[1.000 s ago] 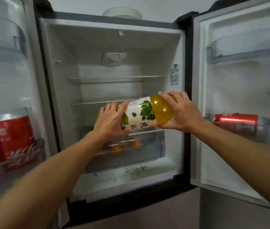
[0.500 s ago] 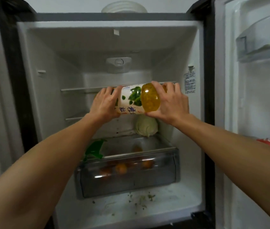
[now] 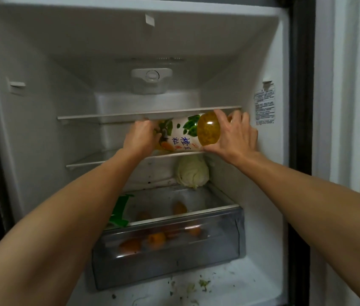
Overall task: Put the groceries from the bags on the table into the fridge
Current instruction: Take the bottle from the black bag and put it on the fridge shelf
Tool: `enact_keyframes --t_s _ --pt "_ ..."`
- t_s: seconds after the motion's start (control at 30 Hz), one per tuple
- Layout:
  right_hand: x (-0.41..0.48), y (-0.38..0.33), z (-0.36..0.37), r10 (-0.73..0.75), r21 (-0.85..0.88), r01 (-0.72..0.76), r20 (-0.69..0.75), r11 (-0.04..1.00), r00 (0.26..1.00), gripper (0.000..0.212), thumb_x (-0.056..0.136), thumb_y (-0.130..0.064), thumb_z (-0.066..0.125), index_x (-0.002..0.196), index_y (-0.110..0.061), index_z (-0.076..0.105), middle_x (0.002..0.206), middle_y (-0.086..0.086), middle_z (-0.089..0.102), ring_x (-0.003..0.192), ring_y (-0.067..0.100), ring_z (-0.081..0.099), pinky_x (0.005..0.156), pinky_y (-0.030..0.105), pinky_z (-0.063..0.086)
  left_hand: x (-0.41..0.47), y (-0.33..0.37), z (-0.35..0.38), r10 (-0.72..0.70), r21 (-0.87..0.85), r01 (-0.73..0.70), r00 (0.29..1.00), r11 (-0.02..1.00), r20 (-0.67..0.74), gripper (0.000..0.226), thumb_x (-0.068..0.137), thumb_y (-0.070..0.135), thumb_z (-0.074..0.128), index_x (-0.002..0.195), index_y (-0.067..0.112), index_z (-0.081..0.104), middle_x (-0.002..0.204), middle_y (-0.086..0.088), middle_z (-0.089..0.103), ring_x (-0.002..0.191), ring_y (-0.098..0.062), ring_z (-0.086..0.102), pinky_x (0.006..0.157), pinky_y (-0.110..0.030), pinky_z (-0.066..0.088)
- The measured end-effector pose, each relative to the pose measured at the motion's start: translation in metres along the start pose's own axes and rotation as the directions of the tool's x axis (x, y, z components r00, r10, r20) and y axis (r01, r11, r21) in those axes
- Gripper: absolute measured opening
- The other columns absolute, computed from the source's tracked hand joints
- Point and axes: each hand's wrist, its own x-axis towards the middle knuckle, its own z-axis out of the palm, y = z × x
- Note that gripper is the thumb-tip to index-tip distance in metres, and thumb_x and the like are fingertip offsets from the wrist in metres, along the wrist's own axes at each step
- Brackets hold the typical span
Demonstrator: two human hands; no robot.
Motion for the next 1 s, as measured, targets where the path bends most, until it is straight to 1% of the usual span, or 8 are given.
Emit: enact_keyframes --t_s 0.13,0.23,0.3,0.43,0.57,0.7,0.83,1.0 --pt "0.011 -0.014 0.015 0.090 -0.019 -0.090 0.035 0.996 0.995 0.100 0.063 -0.064 0.079 0.140 -0.024 0.030 0.124 0.018 0.042 0.112 0.033 0.042 0.084 0.041 0.042 -0.009 -0.013 0.008 -0.047 0.056 0.041 0.993 0.998 0.108 0.032 0.097 0.032 0.047 0.110 0.009 0.066 0.110 -0.016 0.061 0.092 -0.032 0.058 0.076 -0.039 0.047" --pt "0.017 -0.033 0.023 0.159 -0.051 -0.155 0.067 0.987 0.985 0.097 0.066 -0.063 0.077 0.138 -0.017 0.032 0.124 0.021 0.044 0.110 0.036 0.043 0.084 0.042 0.044 -0.028 -0.024 0.017 -0.074 0.178 0.042 0.981 0.983 0.179 0.045 0.100 0.044 0.034 0.115 0.012 0.061 0.116 -0.015 0.055 0.099 -0.033 0.055 0.083 -0.043 0.044" --pt "0.017 -0.042 0.026 0.100 -0.038 -0.097 0.082 0.995 0.992 0.091 0.075 -0.058 0.070 0.143 -0.016 0.026 0.126 0.024 0.043 0.112 0.039 0.044 0.086 0.045 0.044 -0.037 -0.033 0.021 -0.084 0.217 0.045 0.981 0.975 0.177 0.049 0.101 0.045 0.027 0.117 0.013 0.060 0.118 -0.016 0.055 0.105 -0.036 0.053 0.085 -0.044 0.041" --pt "0.008 -0.046 0.038 -0.156 -0.058 0.160 0.069 0.985 0.985 0.065 0.093 -0.032 0.056 0.150 -0.025 0.024 0.136 0.021 0.040 0.114 0.040 0.042 0.083 0.045 0.045 -0.046 -0.038 0.028 -0.041 0.285 0.012 0.995 0.958 0.094 0.049 0.103 0.041 0.022 0.113 0.012 0.061 0.114 -0.018 0.058 0.103 -0.037 0.054 0.086 -0.044 0.040" --pt "0.016 -0.049 0.044 -0.249 -0.161 0.256 0.060 0.953 0.967 0.062 0.096 -0.041 0.053 0.150 -0.028 0.025 0.133 0.021 0.044 0.116 0.036 0.045 0.081 0.043 0.047 -0.046 -0.039 0.031 0.014 0.316 -0.035 0.998 0.948 0.069 0.053 0.102 0.044 0.022 0.111 0.013 0.063 0.112 -0.017 0.061 0.102 -0.035 0.055 0.085 -0.043 0.040" --pt "0.028 -0.056 0.060 -0.190 -0.188 0.203 0.088 0.961 0.978 0.061 0.093 -0.044 0.056 0.147 -0.024 0.034 0.125 0.022 0.050 0.113 0.036 0.049 0.079 0.041 0.046 -0.054 -0.043 0.033 0.082 0.371 -0.098 0.995 0.924 0.059 0.055 0.100 0.048 0.022 0.108 0.013 0.064 0.109 -0.015 0.063 0.100 -0.034 0.056 0.082 -0.043 0.041" --pt "0.048 -0.064 0.073 -0.163 -0.197 0.177 0.089 0.964 0.983 0.052 0.093 -0.037 0.054 0.142 -0.023 0.043 0.126 0.023 0.050 0.114 0.039 0.049 0.082 0.041 0.046 -0.054 -0.045 0.034 0.094 0.391 -0.100 0.995 0.915 0.035 0.052 0.100 0.048 0.024 0.107 0.015 0.064 0.107 -0.014 0.063 0.099 -0.035 0.057 0.079 -0.041 0.041" --pt "0.069 -0.068 0.081 -0.148 -0.114 0.164 0.140 0.980 0.979 0.064 0.082 -0.055 0.064 0.137 -0.027 0.048 0.128 0.017 0.047 0.119 0.035 0.047 0.085 0.039 0.045 -0.054 -0.050 0.041 0.127 0.395 -0.117 0.992 0.911 0.000 0.063 0.095 0.050 0.016 0.096 0.014 0.067 0.095 -0.014 0.066 0.087 -0.036 0.060 0.073 -0.039 0.042"
